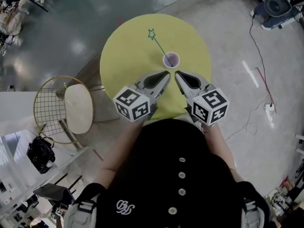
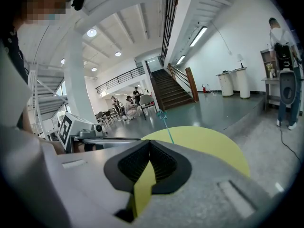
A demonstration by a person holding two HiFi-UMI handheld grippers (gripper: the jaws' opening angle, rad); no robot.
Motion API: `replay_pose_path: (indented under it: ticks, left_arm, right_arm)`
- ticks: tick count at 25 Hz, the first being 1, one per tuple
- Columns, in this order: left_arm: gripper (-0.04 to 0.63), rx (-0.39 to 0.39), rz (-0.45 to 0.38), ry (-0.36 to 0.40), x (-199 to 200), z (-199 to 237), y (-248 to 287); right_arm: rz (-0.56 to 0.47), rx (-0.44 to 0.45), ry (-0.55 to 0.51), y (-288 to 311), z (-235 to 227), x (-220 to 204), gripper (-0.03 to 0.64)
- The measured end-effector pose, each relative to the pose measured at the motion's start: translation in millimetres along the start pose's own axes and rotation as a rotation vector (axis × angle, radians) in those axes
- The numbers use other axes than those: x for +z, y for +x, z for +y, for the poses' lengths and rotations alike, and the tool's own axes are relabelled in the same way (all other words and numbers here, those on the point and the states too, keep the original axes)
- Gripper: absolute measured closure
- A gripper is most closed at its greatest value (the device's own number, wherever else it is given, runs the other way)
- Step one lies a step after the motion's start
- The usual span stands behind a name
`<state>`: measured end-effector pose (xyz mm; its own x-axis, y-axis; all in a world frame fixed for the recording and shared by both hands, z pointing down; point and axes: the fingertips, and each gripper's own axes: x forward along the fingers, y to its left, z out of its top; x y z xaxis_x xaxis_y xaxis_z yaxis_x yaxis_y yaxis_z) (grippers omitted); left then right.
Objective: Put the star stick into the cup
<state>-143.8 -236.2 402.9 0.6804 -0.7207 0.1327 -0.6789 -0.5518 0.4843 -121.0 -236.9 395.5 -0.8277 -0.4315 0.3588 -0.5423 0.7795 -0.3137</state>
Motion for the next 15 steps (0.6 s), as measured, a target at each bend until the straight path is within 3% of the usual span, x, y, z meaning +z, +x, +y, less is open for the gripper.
replay_pose_path:
  ticks: [15]
  left_arm:
    - [0.566,-0.023,0.026,-0.021,-6.4,-4.3,10.7]
  right_arm:
    - [0.008,0.014,-0.001,-3.3,-0.9,-2.3,0.614]
